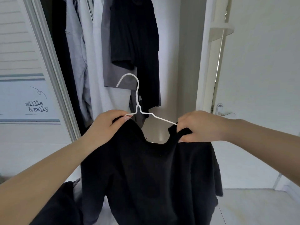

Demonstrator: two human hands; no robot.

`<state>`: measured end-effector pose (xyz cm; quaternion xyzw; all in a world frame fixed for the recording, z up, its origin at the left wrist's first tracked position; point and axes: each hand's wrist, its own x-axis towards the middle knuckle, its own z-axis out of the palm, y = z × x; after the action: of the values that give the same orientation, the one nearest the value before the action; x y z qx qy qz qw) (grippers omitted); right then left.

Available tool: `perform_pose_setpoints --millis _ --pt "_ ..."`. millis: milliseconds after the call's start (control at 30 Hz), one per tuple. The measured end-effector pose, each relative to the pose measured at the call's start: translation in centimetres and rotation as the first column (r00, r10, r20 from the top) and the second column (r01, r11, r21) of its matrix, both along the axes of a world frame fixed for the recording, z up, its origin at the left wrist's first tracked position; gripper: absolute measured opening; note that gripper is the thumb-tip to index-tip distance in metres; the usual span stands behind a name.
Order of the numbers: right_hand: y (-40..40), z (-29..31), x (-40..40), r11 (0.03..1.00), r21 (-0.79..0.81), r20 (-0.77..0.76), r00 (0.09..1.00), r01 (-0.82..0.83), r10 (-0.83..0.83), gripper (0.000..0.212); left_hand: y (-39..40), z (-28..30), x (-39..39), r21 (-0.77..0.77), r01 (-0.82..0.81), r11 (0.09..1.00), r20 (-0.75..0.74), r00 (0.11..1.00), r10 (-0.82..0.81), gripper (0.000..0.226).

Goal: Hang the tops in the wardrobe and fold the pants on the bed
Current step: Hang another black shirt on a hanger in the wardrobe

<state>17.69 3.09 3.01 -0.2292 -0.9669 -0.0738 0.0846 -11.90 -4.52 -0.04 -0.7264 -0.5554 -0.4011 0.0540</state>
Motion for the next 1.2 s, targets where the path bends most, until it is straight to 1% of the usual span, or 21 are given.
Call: perform_pose_setpoints --millis 167,233,300,333,367,433,467,500,567,600,667,733,767,800,867,967,1000,1033,1100,1133,1200 --pt "0.5 0.5 3.3 0.997 -0.018 -0.002 0.998 0.069 -0.069 0.026 -0.7 0.5 -1.8 -0.021 -0.027 0.999 -0.059 0.998 0.026 0.016" --pt "0.6 0.4 4.4 0.994 -0.062 -0.037 0.995 0.09 -0.092 0.023 -0.9 0.4 -2.6 -0.024 -0.033 0.999 -0.047 0.998 0.032 0.017" --pt "0.3 0.0 4.7 0.991 -0.121 -0.068 0.995 0.061 -0.07 0.023 -0.7 0.3 -2.7 -0.021 -0.026 0.999 -0.047 0.999 0.025 0.02" --pt "0.0 -0.2 4.7 0.986 -0.164 -0.105 0.993 0.036 -0.054 0.029 -0.5 0.3 -2.6 -0.017 -0.025 1.0 -0.043 0.999 0.025 0.021" --pt "-0.3 -0.3 4.7 0.973 -0.23 -0.162 0.985 0.015 -0.054 0.04 -0.3 0.4 -2.6 -0.006 -0.028 1.0 -0.04 0.999 0.028 0.022" --pt "-0.8 -0.4 4.8 0.911 -0.412 -0.287 0.952 -0.02 -0.11 0.061 0.2 0.7 -2.5 0.032 -0.042 0.999 -0.051 0.998 0.043 0.023" --pt "-1.2 -0.2 4.8 0.855 -0.518 -0.313 0.938 -0.037 -0.149 0.064 0.4 1.0 -2.4 0.052 -0.046 0.998 -0.05 0.998 0.049 0.022" --pt "-1.6 0.0 4.7 0.775 -0.63 -0.301 0.936 -0.051 -0.183 0.06 0.7 1.2 -2.3 0.067 -0.049 0.997 -0.033 0.998 0.051 0.021" --pt "-2.5 0.3 4.4 0.586 -0.805 -0.259 0.945 -0.098 -0.198 0.04 1.3 1.5 -1.8 0.078 -0.05 0.996 0.06 0.997 0.045 0.02" --pt "-2.9 0.4 4.1 0.494 -0.855 -0.282 0.94 -0.156 -0.191 0.034 1.6 1.7 -1.5 0.079 -0.052 0.996 0.118 0.992 0.042 0.02" --pt "-4.0 0.9 3.6 0.28 -0.908 -0.362 0.92 -0.311 -0.151 0.033 2.4 1.8 -0.5 0.086 -0.059 0.995 0.236 0.971 0.037 0.021" --pt "-5.2 1.3 3.1 0.057 -0.906 -0.423 0.902 -0.42 -0.085 0.041 3.1 1.9 1.0 0.045 -0.067 0.997 0.374 0.926 0.045 0.023" --pt "-5.7 1.4 2.8 -0.024 -0.891 -0.451 0.89 -0.453 -0.063 0.044 3.4 1.8 1.9 0.006 -0.052 0.999 0.438 0.898 0.044 0.024" --pt "-6.1 1.4 2.5 -0.066 -0.875 -0.475 0.877 -0.479 -0.067 0.044 3.7 1.7 2.8 -0.036 -0.012 0.999 0.5 0.866 0.028 0.022" --pt "-6.9 1.4 1.7 -0.067 -0.851 -0.508 0.849 -0.52 -0.145 0.042 4.0 1.4 4.9 -0.11 0.114 0.987 0.611 0.791 -0.023 0.022" --pt "-7.4 1.5 0.6 0.024 -0.817 -0.561 0.783 -0.576 -0.269 0.041 3.8 1.9 8.2 -0.148 0.23 0.962 0.681 0.729 -0.069 0.044" --pt "-7.5 1.5 0.2 0.037 -0.804 -0.575 0.761 -0.593 -0.302 0.042 3.4 2.0 9.0 -0.148 0.287 0.946 0.715 0.692 -0.098 0.051" --pt "-7.3 2.1 -0.1 0.072 -0.79 -0.596 0.734 -0.609 -0.327 0.043 3.5 2.5 9.7 -0.113 0.385 0.916 0.763 0.624 -0.169 0.055" --pt "-6.7 3.1 -1.0 0.127 -0.741 -0.65 0.657 -0.659 -0.382 0.04 3.2 2.9 10.4 -0.054 0.599 0.799 0.855 0.441 -0.272 0.05" --pt "-6.2 3.8 -1.5 0.156 -0.714 -0.677 0.615 -0.683 -0.404 0.037 2.9 3.2 10.7 -0.045 0.666 0.745 0.874 0.387 -0.294 0.047" --pt "-4.8 5.5 -2.7 0.234 -0.672 -0.717 0.54 -0.702 -0.44 0.034 3.1 3.8 10.8 -0.001 0.715 0.699 0.871 0.345 -0.351 0.049"
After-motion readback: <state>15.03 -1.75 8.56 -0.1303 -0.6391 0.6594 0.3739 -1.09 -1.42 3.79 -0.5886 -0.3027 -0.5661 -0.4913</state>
